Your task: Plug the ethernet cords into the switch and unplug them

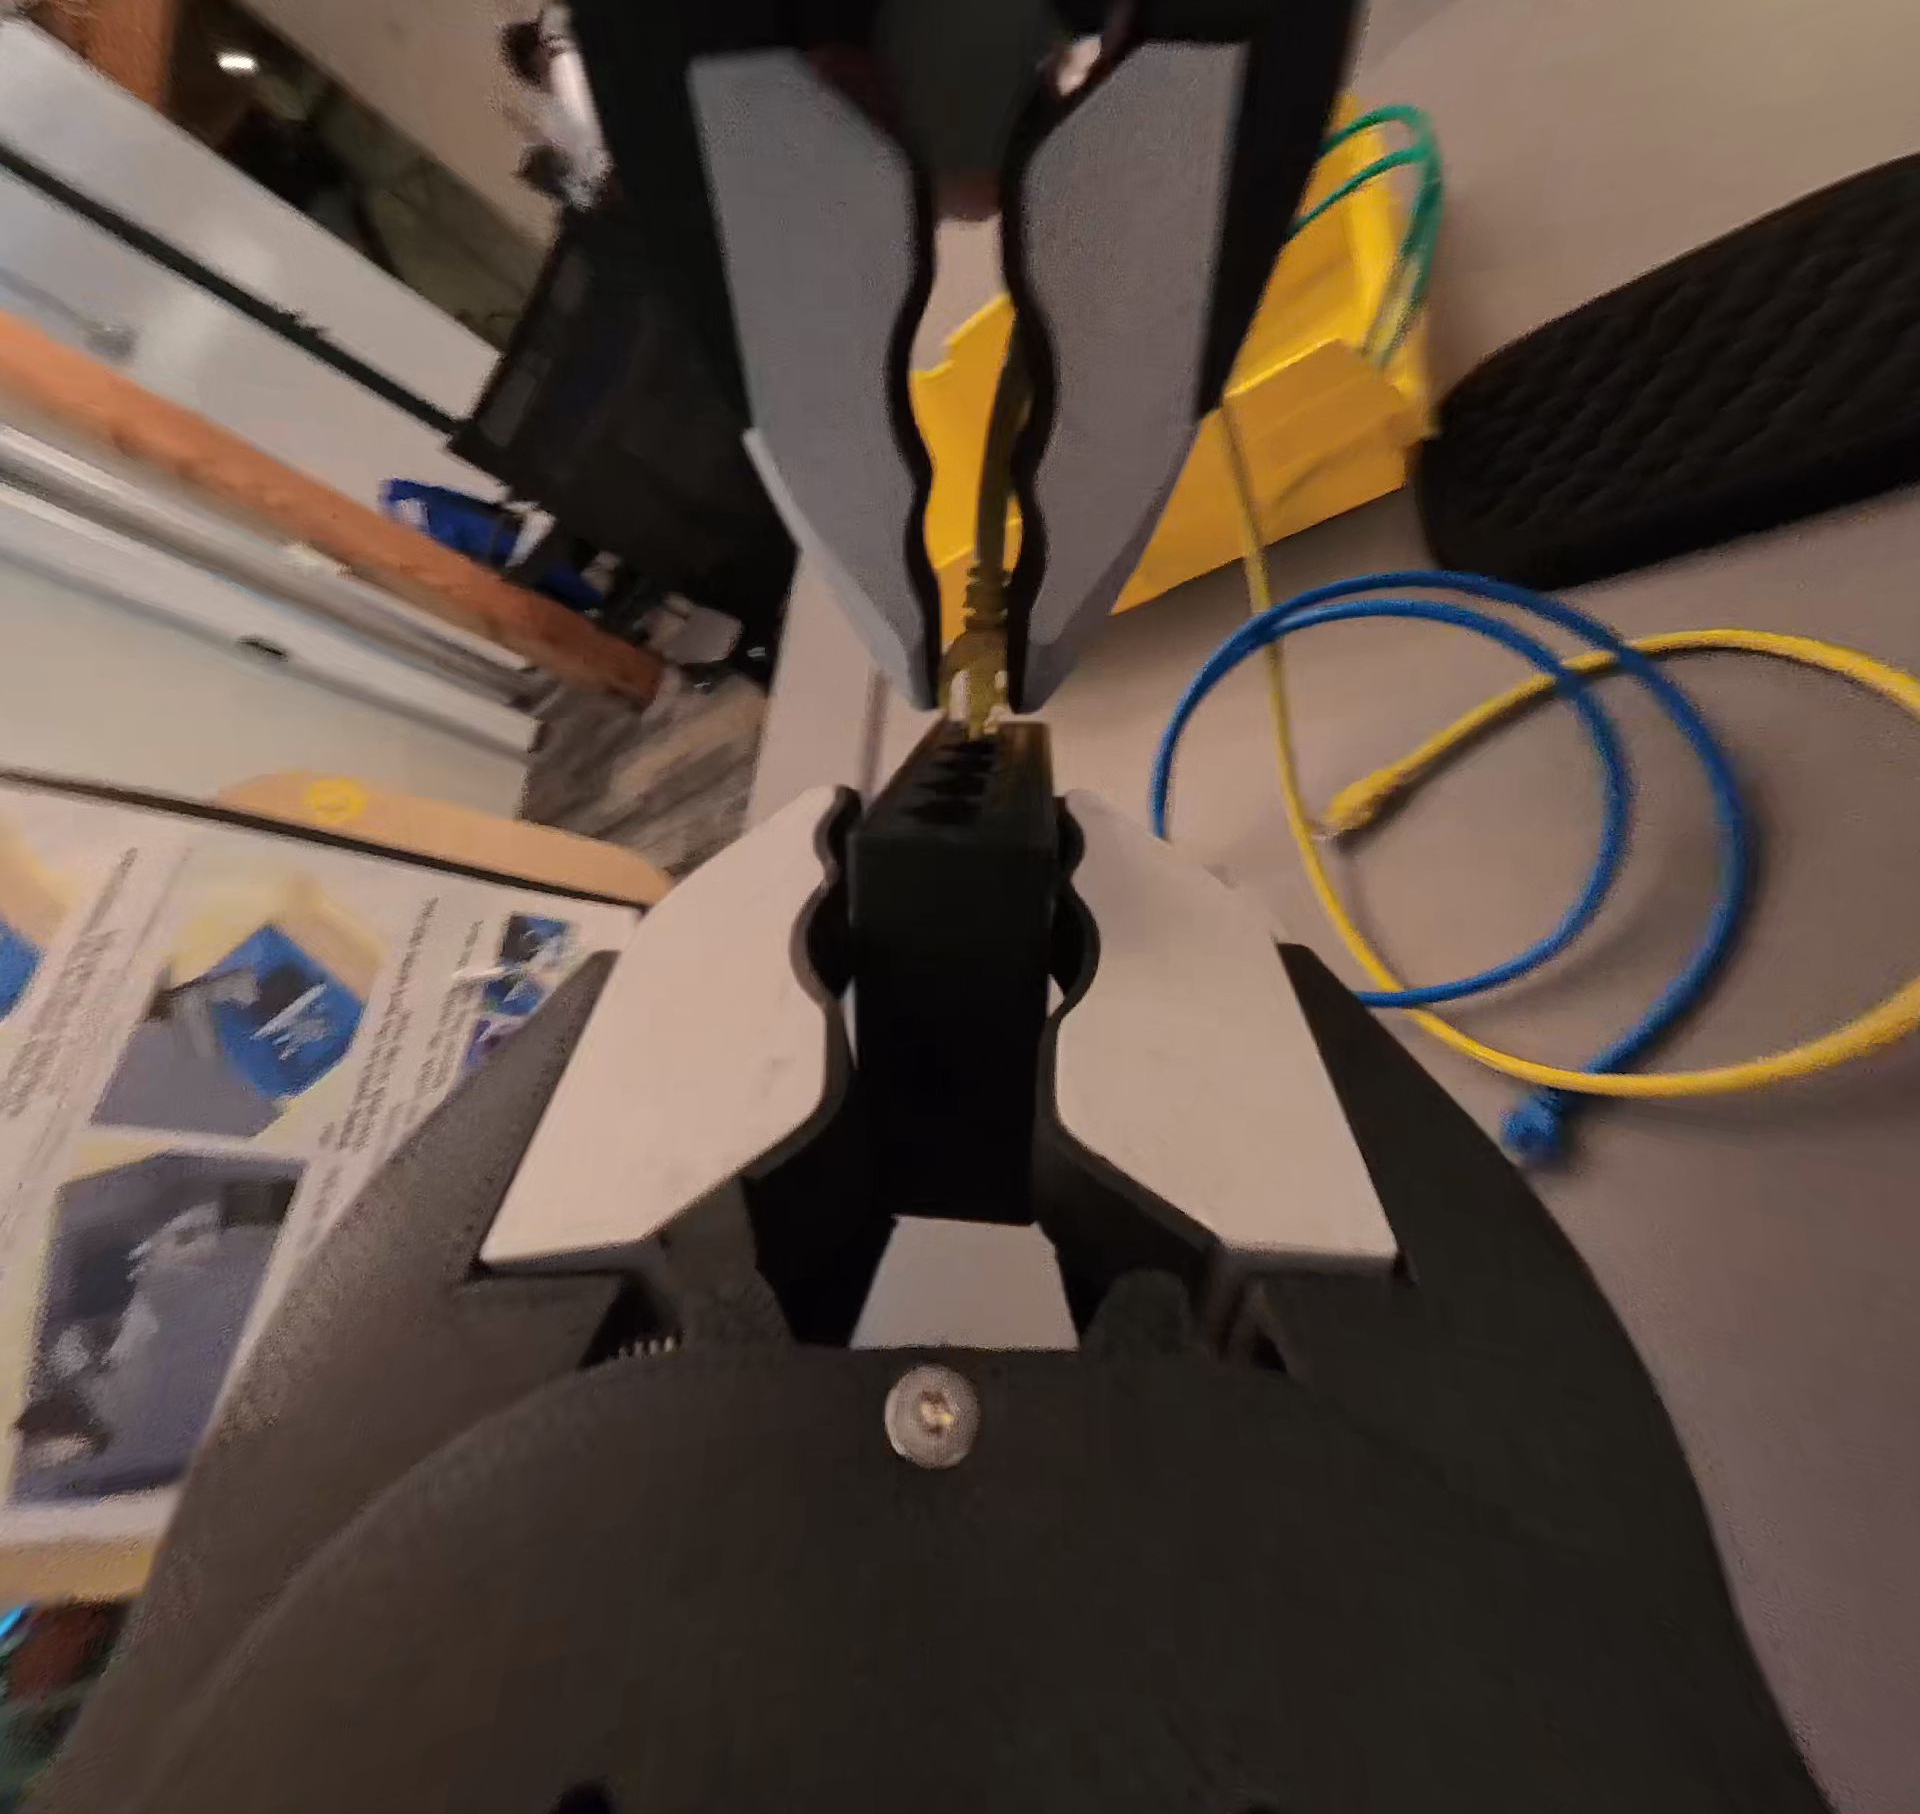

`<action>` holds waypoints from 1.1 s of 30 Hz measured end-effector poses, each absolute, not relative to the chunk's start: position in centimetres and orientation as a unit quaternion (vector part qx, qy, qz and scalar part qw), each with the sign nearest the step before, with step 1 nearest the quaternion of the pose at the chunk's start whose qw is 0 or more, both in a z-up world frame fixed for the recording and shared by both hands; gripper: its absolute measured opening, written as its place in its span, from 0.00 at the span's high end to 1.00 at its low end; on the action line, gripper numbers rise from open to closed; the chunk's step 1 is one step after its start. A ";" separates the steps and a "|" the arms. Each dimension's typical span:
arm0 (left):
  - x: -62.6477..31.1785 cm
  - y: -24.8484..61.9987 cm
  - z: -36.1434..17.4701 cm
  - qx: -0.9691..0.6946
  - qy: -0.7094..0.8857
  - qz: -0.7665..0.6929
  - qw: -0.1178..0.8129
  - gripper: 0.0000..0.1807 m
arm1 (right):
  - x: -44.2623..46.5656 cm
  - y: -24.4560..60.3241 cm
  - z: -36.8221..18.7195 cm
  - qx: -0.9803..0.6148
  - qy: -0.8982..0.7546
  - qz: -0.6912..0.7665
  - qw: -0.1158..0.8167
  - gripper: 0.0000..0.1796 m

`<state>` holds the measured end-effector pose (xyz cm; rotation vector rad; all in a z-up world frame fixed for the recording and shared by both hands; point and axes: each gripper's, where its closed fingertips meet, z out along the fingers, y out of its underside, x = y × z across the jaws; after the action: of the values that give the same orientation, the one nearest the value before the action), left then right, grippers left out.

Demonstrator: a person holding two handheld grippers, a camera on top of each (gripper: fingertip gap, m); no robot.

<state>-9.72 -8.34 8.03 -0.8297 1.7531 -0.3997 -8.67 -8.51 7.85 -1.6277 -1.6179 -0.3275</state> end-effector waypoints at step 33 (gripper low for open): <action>-7.5 -8.9 9.6 -0.226 0.689 -0.069 0.686 0.75 | -7.8 -10.8 9.7 -0.591 -0.661 -0.283 0.366 0.92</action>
<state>-7.50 -8.89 9.62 -0.5054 1.5423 -0.1539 -7.83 -10.80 9.68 -1.5207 -1.6991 -0.7268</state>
